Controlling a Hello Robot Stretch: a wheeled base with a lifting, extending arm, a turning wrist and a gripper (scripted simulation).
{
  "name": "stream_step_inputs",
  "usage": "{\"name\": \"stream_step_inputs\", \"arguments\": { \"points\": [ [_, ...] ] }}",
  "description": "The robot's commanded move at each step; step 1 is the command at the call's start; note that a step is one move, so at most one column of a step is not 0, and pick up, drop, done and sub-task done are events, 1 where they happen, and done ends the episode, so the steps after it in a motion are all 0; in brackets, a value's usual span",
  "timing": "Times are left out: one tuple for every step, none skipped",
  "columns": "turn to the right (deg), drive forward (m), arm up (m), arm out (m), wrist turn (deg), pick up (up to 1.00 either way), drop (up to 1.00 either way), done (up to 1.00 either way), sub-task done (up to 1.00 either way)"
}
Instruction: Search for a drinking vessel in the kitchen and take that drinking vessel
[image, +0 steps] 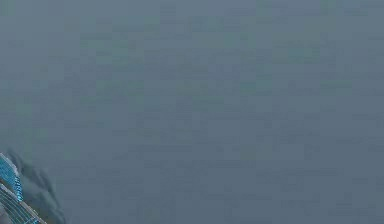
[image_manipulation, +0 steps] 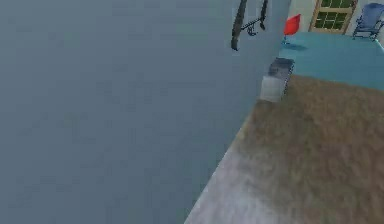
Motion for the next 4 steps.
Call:
{"name": "stream_step_inputs", "arguments": {
  "points": [
    [-39.0,0.00,0.00,0.00,0.0,0.00,0.00,0.00,0.00],
    [0.0,0.30,0.00,0.00,0.0,0.00,0.00,0.00,0.00],
    [-45.0,0.00,0.00,0.00,0.0,0.00,0.00,0.00,0.00],
    [-45.0,0.00,0.00,0.00,0.0,0.00,0.00,0.00,0.00]
  ]
}}
